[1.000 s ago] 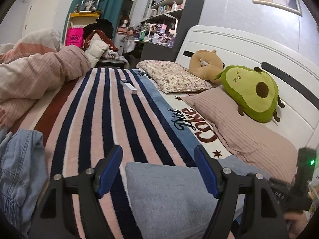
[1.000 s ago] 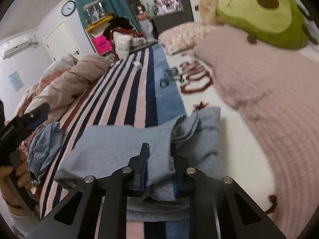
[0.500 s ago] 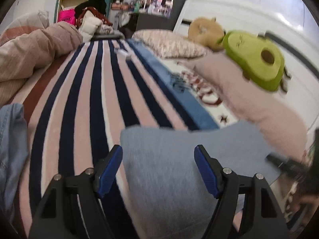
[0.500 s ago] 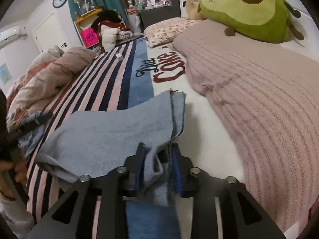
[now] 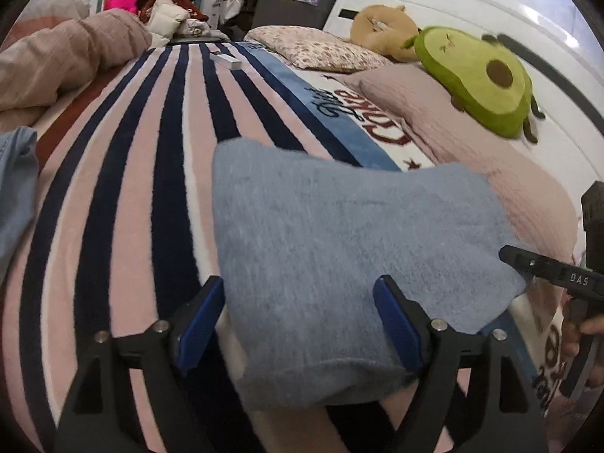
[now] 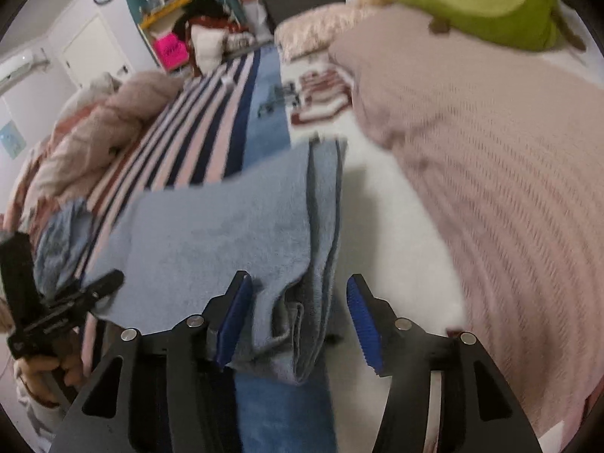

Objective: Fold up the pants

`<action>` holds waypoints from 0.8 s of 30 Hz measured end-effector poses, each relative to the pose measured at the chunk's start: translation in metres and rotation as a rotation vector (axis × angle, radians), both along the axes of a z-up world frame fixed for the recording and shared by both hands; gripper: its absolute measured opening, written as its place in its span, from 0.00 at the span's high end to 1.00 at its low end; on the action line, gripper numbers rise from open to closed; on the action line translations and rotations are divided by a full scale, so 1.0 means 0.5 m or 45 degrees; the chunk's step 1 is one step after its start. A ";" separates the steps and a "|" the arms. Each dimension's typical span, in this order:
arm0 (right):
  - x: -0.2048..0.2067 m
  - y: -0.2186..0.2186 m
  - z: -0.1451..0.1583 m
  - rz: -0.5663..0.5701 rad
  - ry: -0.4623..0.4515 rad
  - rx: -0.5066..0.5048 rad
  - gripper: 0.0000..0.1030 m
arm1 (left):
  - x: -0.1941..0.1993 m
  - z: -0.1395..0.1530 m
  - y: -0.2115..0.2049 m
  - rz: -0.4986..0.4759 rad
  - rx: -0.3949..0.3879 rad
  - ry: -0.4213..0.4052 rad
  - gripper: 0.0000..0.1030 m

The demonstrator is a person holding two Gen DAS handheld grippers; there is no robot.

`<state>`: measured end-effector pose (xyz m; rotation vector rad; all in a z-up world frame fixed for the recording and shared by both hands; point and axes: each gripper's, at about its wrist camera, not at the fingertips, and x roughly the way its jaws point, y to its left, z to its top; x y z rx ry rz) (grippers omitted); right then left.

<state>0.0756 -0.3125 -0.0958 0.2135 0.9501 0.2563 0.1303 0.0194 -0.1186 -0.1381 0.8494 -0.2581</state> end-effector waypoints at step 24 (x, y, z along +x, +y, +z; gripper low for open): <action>0.029 0.012 -0.034 0.052 0.008 0.210 0.27 | 0.024 -0.023 0.044 0.081 -0.299 0.049 0.26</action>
